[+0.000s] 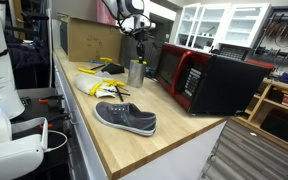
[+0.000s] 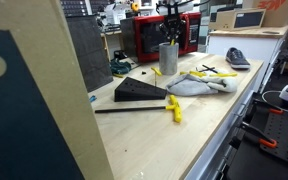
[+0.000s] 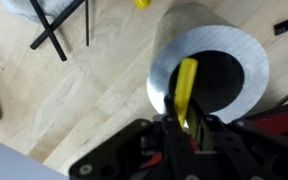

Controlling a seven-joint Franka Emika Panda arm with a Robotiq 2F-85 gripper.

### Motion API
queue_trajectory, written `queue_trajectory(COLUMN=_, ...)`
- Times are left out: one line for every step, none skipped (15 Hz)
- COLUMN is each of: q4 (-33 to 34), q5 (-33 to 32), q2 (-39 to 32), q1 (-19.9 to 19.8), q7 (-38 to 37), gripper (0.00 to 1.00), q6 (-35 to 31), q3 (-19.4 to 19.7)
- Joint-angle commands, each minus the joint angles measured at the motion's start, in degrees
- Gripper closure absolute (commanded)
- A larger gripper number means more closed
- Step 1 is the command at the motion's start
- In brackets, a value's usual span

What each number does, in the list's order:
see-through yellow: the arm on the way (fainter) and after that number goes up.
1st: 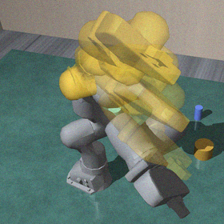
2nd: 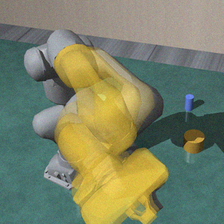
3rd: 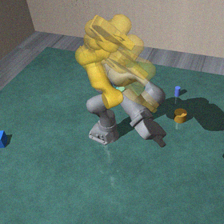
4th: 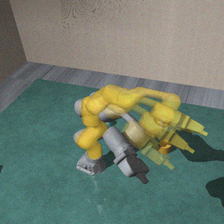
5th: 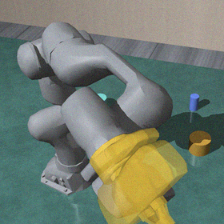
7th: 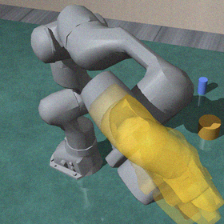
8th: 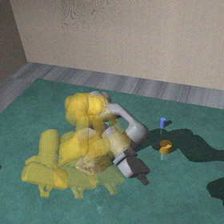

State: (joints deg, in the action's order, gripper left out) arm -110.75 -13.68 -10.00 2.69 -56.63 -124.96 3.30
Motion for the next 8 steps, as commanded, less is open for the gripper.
queue_trajectory(q4=0.6, q5=2.4, q2=-0.2, q1=-0.1, q7=0.4, gripper=0.98, q6=1.4, q3=-0.4)
queue_trajectory(q4=0.7, q5=2.6, q2=-0.2, q1=-0.1, q7=0.6, gripper=0.96, q6=1.6, q3=-0.4)
queue_trajectory(q4=0.7, q5=3.1, q2=-0.1, q1=-0.2, q7=1.0, gripper=0.96, q6=1.9, q3=-0.4)
queue_trajectory(q4=0.6, q5=3.5, q2=0.3, q1=-0.4, q7=1.4, gripper=0.96, q6=1.9, q3=-0.4)
queue_trajectory(q4=0.6, q5=4.0, q2=0.7, q1=-0.6, q7=1.8, gripper=0.96, q6=2.0, q3=-0.3)
queue_trajectory(q4=0.6, q5=4.4, q2=1.2, q1=-0.8, q7=2.4, gripper=0.96, q6=2.0, q3=-0.3)
queue_trajectory(q4=0.7, q5=4.9, q2=1.8, q1=-0.9, q7=2.8, gripper=0.96, q6=2.0, q3=-0.2)
queue_trajectory(q4=0.8, q5=5.4, q2=2.2, q1=-1.1, q7=3.3, gripper=0.96, q6=2.0, q3=-0.2)
